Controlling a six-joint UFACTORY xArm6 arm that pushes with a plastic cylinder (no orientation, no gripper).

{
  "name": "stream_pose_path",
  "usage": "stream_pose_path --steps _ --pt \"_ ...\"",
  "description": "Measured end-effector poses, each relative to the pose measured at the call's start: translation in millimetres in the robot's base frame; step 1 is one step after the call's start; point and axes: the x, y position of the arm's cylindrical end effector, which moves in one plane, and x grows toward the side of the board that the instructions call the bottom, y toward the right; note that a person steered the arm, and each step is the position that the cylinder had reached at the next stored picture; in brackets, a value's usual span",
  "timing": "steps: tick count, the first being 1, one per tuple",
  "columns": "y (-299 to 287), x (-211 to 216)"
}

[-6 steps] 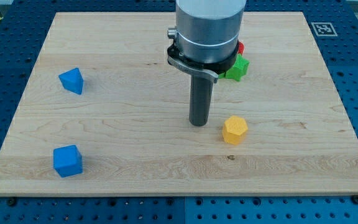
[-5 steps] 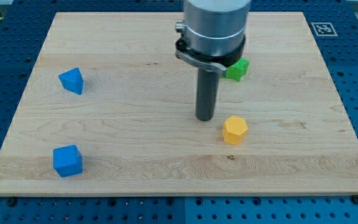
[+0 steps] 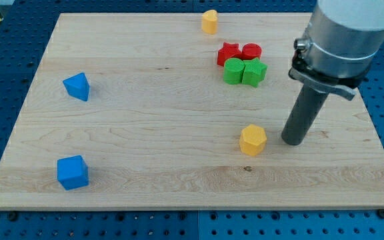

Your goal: Slide the yellow hexagon to the left and down

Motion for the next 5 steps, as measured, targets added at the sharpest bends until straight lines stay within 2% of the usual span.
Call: stream_pose_path --steps 4,5 --pt "-132.2 -21.1" --pt "-100.0 -20.9"
